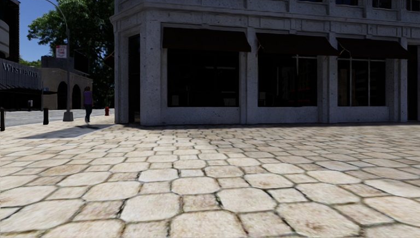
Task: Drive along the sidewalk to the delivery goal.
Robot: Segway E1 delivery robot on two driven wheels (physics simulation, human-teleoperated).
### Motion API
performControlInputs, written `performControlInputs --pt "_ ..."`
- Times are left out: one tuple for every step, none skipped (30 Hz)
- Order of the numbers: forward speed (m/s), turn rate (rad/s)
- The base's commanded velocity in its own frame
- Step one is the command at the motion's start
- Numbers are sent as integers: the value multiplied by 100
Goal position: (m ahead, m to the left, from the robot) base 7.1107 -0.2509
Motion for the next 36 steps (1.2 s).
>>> performControlInputs --pt "200 0" --pt "200 0" --pt "200 0" --pt "200 0" --pt "200 0" --pt "200 0" --pt "200 0" --pt "200 0" --pt "200 0" --pt "200 0" --pt "200 0" --pt "200 0" --pt "200 0" --pt "200 0" --pt "200 0" --pt "200 0" --pt "200 0" --pt "200 0" --pt "200 0" --pt "200 0" --pt "200 0" --pt "200 0" --pt "200 0" --pt "200 0" --pt "200 0" --pt "200 0" --pt "200 0" --pt "200 0" --pt "200 0" --pt "200 0" --pt "200 0" --pt "200 0" --pt "200 0" --pt "200 0" --pt "200 0" --pt "200 0"
